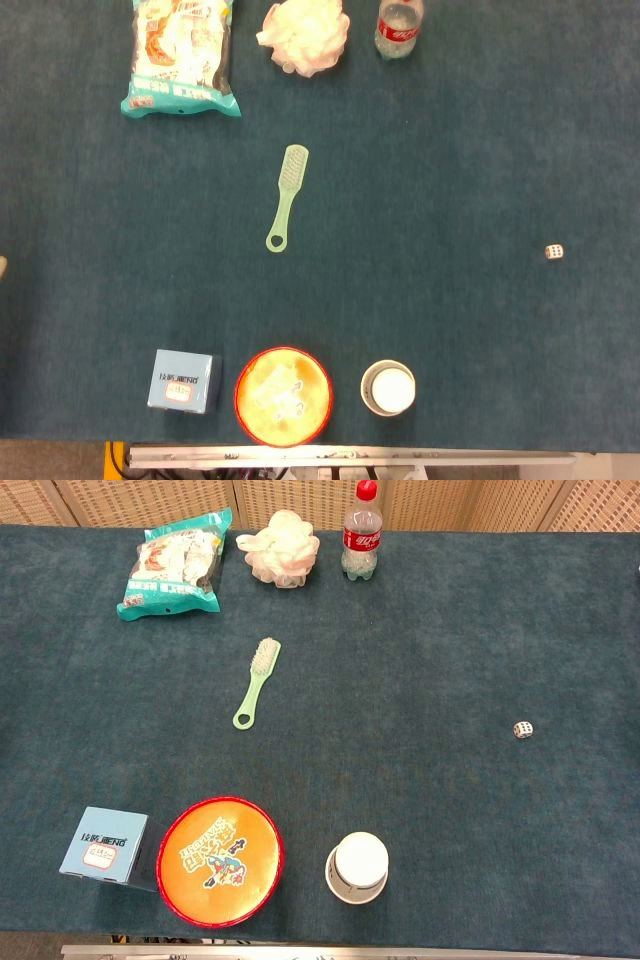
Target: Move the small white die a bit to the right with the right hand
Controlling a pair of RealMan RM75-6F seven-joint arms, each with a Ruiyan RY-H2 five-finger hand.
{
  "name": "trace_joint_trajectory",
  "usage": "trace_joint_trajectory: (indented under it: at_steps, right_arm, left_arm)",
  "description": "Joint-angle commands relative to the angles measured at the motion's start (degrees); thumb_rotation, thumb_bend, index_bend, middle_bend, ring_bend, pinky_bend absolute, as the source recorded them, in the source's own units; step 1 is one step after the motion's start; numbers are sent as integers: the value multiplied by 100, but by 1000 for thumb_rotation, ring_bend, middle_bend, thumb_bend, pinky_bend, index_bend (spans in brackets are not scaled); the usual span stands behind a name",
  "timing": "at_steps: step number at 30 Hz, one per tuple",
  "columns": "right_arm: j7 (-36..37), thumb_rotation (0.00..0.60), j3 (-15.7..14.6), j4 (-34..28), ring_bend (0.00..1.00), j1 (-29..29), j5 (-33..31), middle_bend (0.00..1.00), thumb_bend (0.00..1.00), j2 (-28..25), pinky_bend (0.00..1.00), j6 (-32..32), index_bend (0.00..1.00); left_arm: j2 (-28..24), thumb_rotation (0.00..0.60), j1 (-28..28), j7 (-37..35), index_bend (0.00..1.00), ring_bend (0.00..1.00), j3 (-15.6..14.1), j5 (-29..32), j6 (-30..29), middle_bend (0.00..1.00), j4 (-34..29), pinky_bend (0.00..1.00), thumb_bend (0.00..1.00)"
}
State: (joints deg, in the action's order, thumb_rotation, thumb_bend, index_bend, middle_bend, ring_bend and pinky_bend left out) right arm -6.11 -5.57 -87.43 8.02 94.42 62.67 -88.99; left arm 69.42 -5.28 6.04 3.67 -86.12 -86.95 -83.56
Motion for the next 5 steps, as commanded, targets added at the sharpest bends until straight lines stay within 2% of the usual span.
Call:
trace_joint_trajectory:
  at_steps: [1, 5]
  right_arm:
    - [213, 600, 34, 41, 227, -29, -17, 252, 307, -62, 307, 39, 290]
    - [423, 600, 108, 66, 227, -17, -164, 252, 309, -123, 307, 206, 290]
  left_arm:
    - [26, 600, -33, -84, 371, 246, 20, 12, 36, 370, 47, 399, 144]
    - [39, 600, -87, -129, 362, 246, 59, 134, 172, 372, 118, 399, 144]
